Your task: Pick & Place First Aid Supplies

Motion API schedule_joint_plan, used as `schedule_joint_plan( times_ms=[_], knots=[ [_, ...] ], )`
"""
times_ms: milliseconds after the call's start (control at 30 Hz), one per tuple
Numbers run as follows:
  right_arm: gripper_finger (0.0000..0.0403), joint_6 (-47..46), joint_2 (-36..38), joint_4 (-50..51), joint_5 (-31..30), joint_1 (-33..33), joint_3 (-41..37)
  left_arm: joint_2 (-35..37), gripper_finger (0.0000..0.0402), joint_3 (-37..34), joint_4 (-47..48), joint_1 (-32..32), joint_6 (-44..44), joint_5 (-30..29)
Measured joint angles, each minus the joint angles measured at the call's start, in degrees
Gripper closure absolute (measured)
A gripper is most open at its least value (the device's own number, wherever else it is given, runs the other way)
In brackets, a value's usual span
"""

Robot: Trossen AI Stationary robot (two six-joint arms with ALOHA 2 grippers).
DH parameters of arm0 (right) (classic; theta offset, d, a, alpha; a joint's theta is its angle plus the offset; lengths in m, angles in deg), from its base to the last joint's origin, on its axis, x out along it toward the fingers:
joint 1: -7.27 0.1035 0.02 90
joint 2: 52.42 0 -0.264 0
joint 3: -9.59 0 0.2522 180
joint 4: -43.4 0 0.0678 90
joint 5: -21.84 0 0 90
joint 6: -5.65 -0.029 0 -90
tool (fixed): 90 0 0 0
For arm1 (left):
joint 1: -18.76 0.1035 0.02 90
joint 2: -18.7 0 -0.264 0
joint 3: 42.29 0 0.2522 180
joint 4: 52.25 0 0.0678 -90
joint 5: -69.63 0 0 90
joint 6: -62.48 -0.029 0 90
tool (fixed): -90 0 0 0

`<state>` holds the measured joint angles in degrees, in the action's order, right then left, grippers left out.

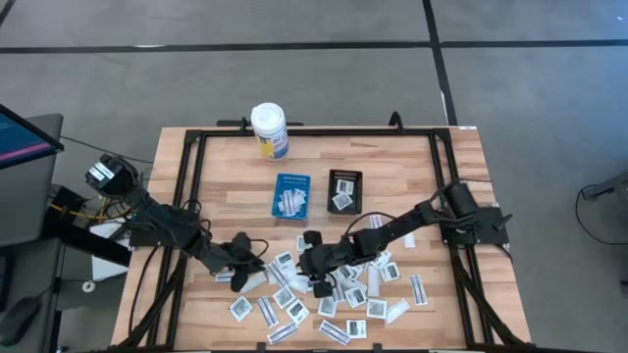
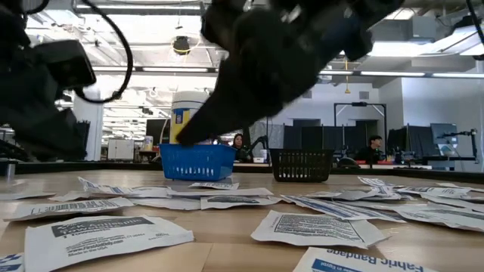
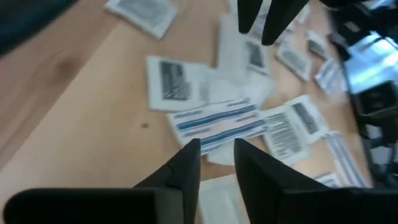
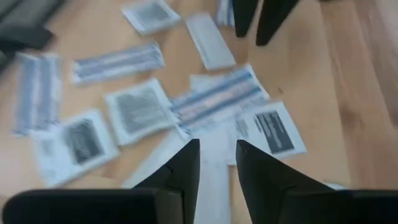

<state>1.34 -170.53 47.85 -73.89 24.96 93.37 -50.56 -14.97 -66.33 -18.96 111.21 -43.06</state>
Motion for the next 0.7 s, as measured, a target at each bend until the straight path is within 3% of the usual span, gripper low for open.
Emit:
schedule_joint_plan(
  times_ms=[300, 700],
  knots=[
    [0.0307, 1.6, -3.9, -1.7, 7.9, -2.4, 2.5, -8.3, 0.0248, 0.4, -3.2, 1.4, 7.1, -0.9],
    [0.0308, 3.7, -7.3, -7.7, 11.4, -4.2, 2.5, -10.7, 0.0243, 0.6, -7.1, 1.4, 6.8, -2.2]
  ],
)
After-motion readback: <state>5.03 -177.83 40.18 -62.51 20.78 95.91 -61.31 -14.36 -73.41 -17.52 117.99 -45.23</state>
